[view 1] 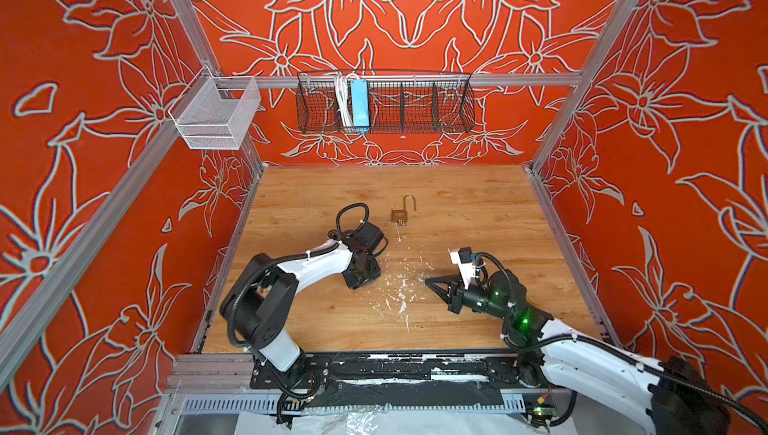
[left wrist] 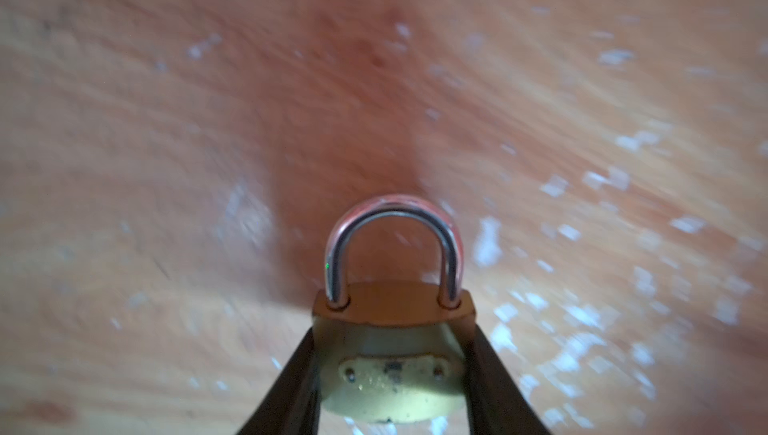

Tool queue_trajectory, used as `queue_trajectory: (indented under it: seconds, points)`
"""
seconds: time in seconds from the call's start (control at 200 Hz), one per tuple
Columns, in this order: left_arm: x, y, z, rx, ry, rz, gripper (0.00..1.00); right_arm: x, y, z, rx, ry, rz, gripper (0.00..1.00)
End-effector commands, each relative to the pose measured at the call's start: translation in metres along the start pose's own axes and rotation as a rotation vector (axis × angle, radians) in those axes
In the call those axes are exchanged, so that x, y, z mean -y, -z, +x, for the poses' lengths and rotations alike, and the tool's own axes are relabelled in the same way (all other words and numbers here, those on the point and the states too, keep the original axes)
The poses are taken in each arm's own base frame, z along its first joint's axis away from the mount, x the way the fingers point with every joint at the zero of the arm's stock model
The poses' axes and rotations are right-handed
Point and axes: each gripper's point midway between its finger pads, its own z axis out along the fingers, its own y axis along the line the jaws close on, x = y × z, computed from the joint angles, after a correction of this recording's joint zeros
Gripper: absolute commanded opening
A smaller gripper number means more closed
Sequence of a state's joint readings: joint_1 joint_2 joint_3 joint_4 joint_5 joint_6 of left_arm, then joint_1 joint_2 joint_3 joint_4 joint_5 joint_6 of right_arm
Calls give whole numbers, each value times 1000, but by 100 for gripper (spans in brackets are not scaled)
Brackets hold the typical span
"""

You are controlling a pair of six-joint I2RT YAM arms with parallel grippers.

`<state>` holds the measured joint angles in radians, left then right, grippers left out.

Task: Unlock with the key
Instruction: 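Lift the padlock with the left gripper while the right gripper brings the key toward it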

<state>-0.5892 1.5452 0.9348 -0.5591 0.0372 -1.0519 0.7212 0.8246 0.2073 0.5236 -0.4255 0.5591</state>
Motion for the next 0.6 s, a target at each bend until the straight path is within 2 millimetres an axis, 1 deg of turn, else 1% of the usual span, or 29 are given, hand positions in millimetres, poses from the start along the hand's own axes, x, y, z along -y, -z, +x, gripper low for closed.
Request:
queue_trajectory:
  seconds: [0.0, 0.045, 0.115, 0.125, 0.21, 0.275, 0.375, 0.47, 0.595]
  points:
    - [48, 53, -18, 177, 128, 318, 0, 8, -5, -16, 34, 60, 65, 0]
    - [50, 63, -20, 226, 209, 418, 0, 10, -7, -18, 42, 71, 81, 0]
    - [49, 73, -22, 293, 349, 577, 0, 14, -11, -18, 43, 95, 111, 0]
    - [45, 71, -20, 300, 365, 585, 0, 15, -11, -18, 44, 100, 118, 0]
    - [37, 77, -19, 332, 472, 678, 0, 20, -14, -15, 49, 130, 174, 0]
    - [36, 84, -18, 342, 514, 724, 0, 18, -14, -14, 61, 160, 206, 0]
    - [39, 96, -17, 353, 561, 799, 0, 13, -12, -17, 98, 186, 241, 0]
    - [38, 93, -14, 324, 631, 837, 0, 5, -13, -19, 113, 183, 228, 0]
    - [47, 101, -11, 296, 665, 964, 0, -9, -20, -15, 105, 164, 187, 0]
